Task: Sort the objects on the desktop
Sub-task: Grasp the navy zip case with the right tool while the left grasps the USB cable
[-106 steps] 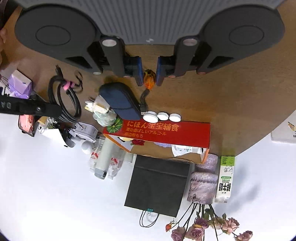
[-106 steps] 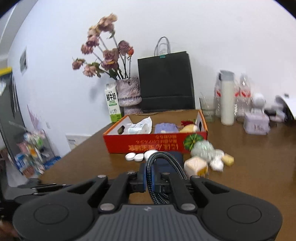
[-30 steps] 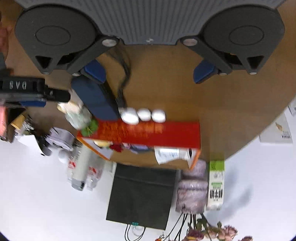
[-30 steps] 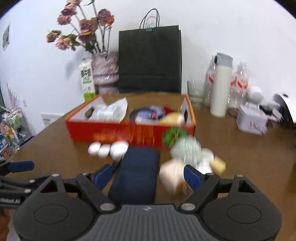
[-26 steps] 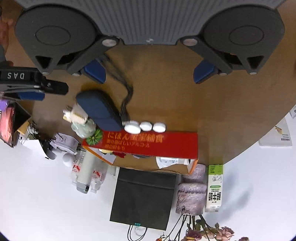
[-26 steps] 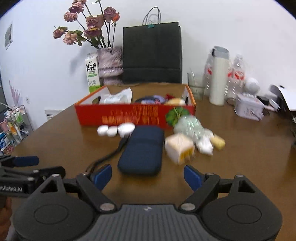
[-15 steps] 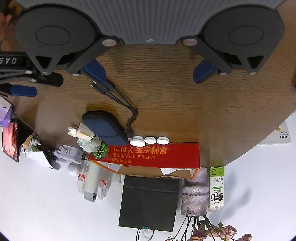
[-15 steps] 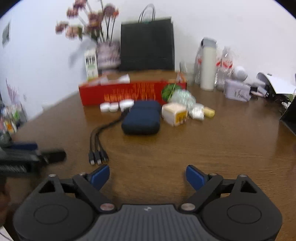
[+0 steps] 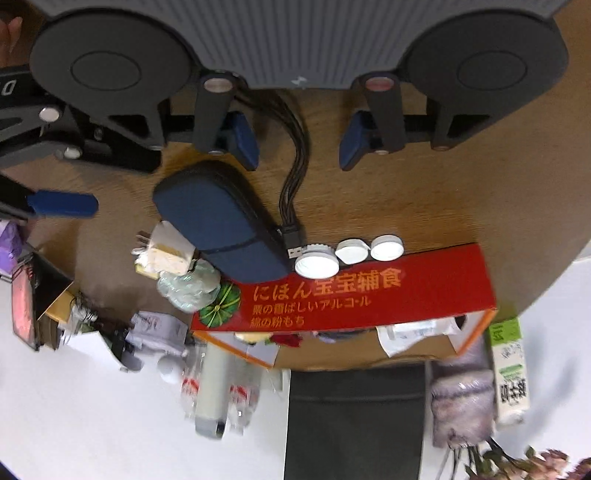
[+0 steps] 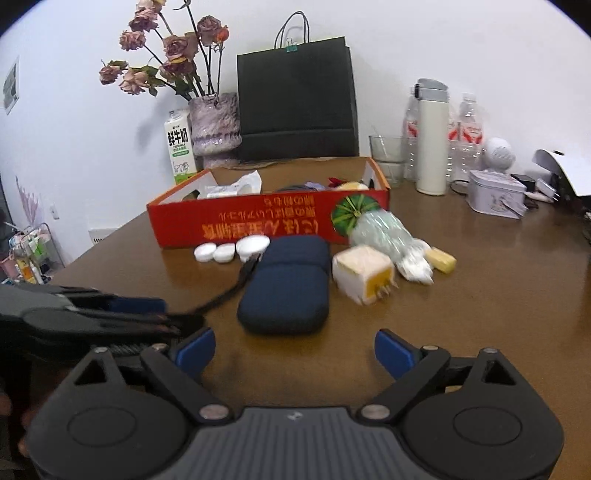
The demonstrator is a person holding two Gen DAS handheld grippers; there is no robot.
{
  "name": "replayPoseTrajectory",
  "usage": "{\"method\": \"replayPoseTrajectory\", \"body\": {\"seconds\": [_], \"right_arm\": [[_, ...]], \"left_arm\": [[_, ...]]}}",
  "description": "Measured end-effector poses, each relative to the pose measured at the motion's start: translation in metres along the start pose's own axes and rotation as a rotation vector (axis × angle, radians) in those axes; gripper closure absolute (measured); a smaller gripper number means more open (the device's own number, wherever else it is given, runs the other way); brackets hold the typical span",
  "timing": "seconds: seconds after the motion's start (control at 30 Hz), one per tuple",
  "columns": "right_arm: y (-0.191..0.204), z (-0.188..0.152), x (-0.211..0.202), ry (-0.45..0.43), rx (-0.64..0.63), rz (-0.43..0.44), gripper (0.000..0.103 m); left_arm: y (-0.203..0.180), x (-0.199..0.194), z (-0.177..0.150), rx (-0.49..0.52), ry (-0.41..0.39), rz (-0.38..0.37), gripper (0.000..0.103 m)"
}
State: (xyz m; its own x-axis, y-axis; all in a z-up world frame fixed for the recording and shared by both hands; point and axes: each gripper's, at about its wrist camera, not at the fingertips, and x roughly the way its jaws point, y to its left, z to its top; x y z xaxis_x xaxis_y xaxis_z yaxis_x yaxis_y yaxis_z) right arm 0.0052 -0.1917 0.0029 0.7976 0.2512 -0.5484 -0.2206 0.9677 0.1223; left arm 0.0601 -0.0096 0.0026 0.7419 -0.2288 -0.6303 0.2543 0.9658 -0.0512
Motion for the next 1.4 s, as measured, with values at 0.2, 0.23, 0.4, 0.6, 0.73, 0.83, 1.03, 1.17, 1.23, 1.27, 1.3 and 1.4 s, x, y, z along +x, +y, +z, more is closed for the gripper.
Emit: {"method": "replayPoseTrajectory", "body": {"seconds": [0.2, 0.23, 0.4, 0.6, 0.73, 0.83, 1.03, 1.17, 1.23, 1.27, 1.3, 1.4], "right_arm": [[0.003, 0.024, 0.038, 0.021, -0.019, 0.004, 0.01], [0.005, 0.026, 0.045, 0.032, -0.017, 0.004, 0.01], [0.019, 0.026, 0.08, 0.105, -0.073, -0.067, 0.03], [0.025, 0.012, 0.058, 0.111, -0.083, -0.029, 0.034], [0.024, -0.019, 0.002, 0.127, -0.058, 0.01, 0.033], [0.023, -0.043, -0.035, 0.142, -0.06, 0.013, 0.03], [0.034, -0.045, -0.043, 0.103, -0.109, -0.077, 0.02], [0.029, -0.041, -0.023, 0.11, -0.065, -0.071, 0.035], [0.03, -0.042, -0.024, 0.099, -0.075, -0.074, 0.042], [0.03, -0.044, -0.028, 0.091, -0.075, -0.065, 0.043], [0.028, -0.045, -0.033, 0.093, -0.052, -0.046, 0.044], [0.024, -0.047, -0.059, 0.082, 0.016, 0.016, 0.045]], "left_arm": [[0.011, -0.013, -0.009, -0.045, 0.0, 0.037, 0.098], [0.014, -0.02, -0.015, -0.063, -0.006, 0.056, 0.099], [0.029, -0.06, -0.038, -0.152, -0.044, 0.079, 0.1], [0.031, -0.109, -0.048, -0.16, -0.104, 0.092, 0.1], [0.026, -0.132, -0.051, -0.151, -0.141, 0.081, 0.1], [0.022, -0.137, -0.05, -0.153, -0.153, 0.062, 0.1], [0.006, -0.153, -0.046, -0.125, -0.183, 0.035, 0.1], [0.008, -0.166, -0.049, -0.151, -0.199, 0.037, 0.1], [0.008, -0.174, -0.05, -0.16, -0.206, 0.037, 0.1], [0.008, -0.178, -0.049, -0.165, -0.209, 0.031, 0.1], [0.007, -0.184, -0.048, -0.169, -0.216, 0.019, 0.1], [0.003, -0.197, -0.042, -0.166, -0.254, 0.0, 0.1]]}}
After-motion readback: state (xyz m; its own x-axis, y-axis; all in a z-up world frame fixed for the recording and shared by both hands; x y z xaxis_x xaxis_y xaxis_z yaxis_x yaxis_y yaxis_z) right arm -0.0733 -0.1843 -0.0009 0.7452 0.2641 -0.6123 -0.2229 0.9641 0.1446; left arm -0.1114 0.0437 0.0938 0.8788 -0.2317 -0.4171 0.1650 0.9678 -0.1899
